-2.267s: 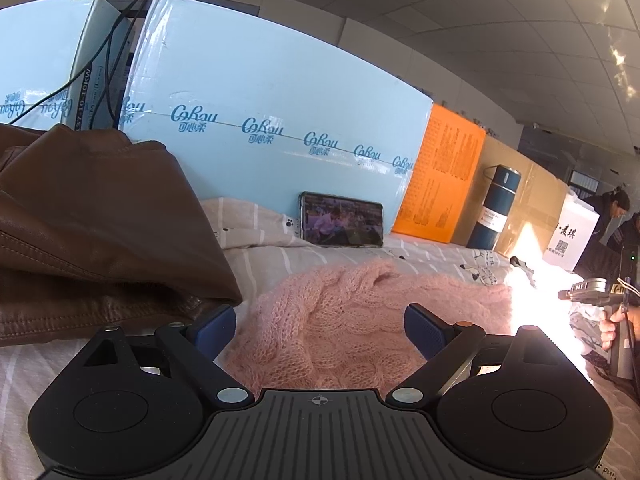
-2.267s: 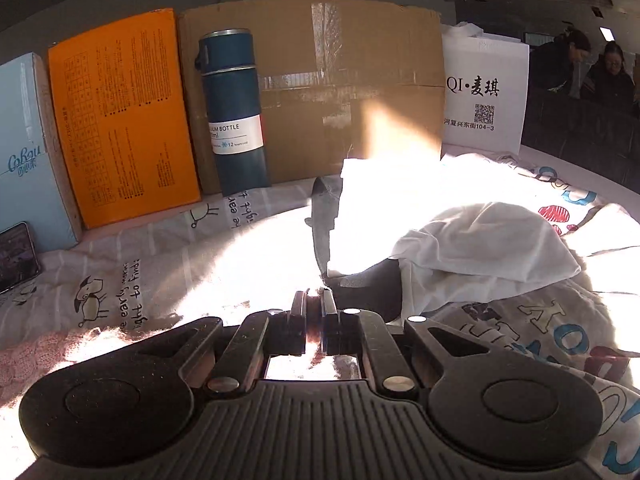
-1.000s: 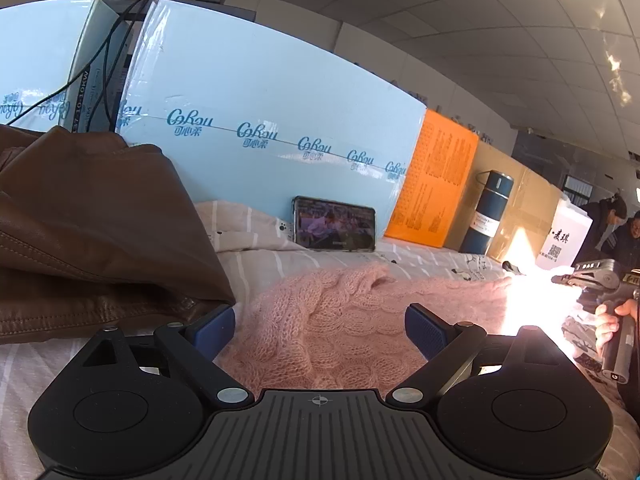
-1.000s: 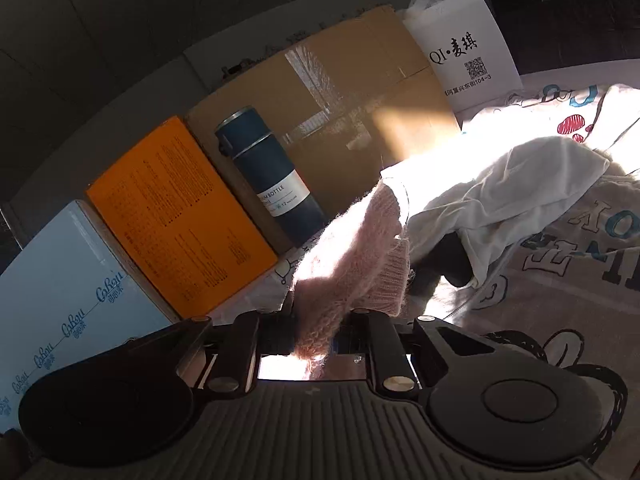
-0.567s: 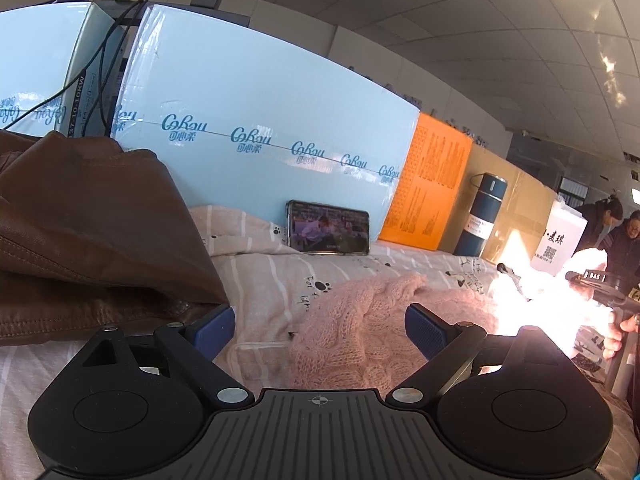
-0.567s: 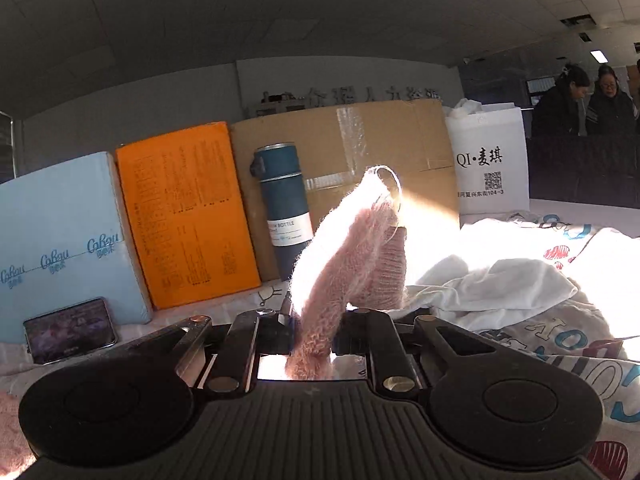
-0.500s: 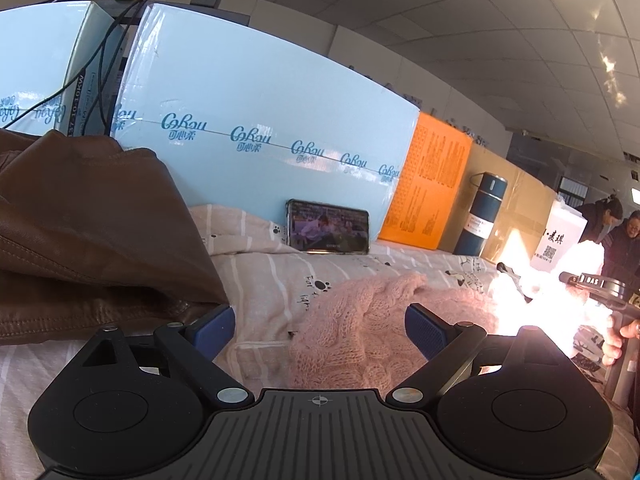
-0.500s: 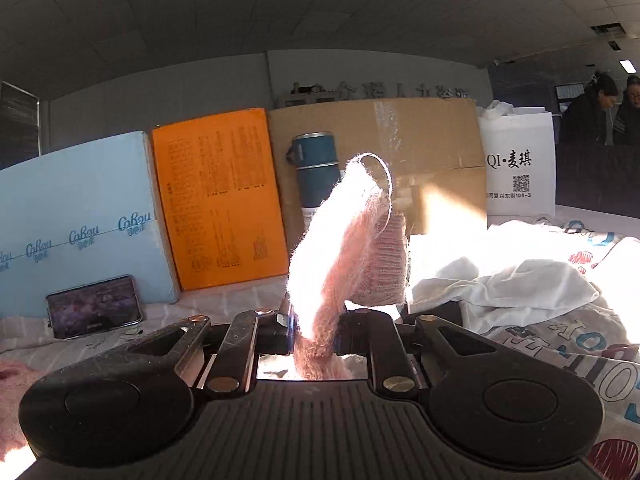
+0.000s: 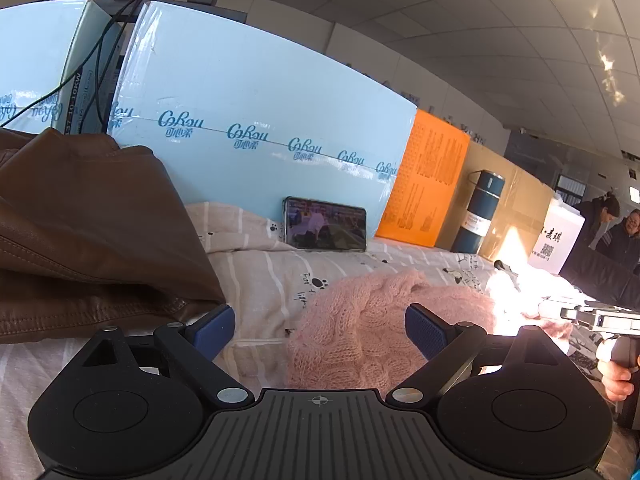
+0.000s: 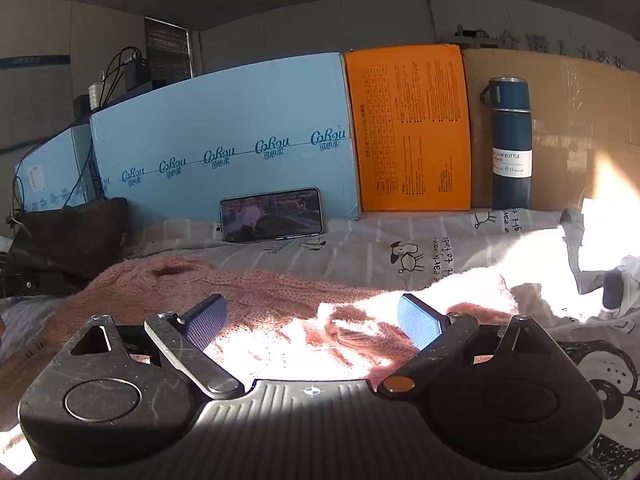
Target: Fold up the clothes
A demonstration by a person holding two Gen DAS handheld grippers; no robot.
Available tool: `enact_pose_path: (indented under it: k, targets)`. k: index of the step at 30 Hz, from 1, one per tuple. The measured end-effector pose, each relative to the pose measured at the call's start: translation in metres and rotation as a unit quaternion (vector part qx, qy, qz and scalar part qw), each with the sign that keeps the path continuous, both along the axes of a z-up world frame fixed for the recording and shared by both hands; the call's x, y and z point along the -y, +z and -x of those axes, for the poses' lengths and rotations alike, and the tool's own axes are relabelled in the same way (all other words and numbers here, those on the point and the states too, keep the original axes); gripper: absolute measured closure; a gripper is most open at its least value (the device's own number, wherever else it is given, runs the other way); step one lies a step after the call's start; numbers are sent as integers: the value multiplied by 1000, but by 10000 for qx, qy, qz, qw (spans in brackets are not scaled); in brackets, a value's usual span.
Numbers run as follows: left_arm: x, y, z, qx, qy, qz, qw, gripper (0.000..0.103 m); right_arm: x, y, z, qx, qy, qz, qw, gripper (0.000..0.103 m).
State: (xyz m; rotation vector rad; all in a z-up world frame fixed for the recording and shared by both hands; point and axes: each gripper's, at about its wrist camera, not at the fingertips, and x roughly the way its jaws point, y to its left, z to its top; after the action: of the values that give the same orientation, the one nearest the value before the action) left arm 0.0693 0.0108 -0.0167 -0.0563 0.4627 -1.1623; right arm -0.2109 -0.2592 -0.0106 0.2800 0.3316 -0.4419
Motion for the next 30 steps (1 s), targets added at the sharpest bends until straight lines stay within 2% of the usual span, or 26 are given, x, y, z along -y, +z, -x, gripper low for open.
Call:
enact_pose_path:
  k: [5,8,15,16,18,21,23,26,28,30]
  targets:
    - [0,0,0,1,-12,-15,10000,9,-1,-13,-7,-386,160,-382,9984,11]
    - [1,-1,0,-3,-10,-33,10000,9,-6,-17,-14,-632,276,-241,9973,7]
    - [1,0,1,-5,-37,-26,10000,9,-3,-3,11,276,51,-327,9991,6]
    - [0,0,1,-6,-41,-24,10000,9,1,3,22,626,-264,-380,9970,6]
    - [0,0,1,-6,-49,-21,10000,9,8,8,36,911,-1097,-339,9892,6]
    - [0,0,1,-7,-61,-17,10000,9,24,4,49,776,-2179,-324,9723,5]
    - [1,-1,2,-2,-83,-43,10000,9,39,-4,54,569,-2676,-612,9599,5]
    - [2,-1,3,11,-117,-84,9999,9,64,-20,60,452,-2813,-1459,9474,5]
    - [3,-1,4,19,-134,-99,9999,9,76,-28,58,512,-2605,-1935,9445,5]
    - [3,-1,4,22,-144,-118,9998,9,78,-33,48,474,-2453,-2075,9458,5]
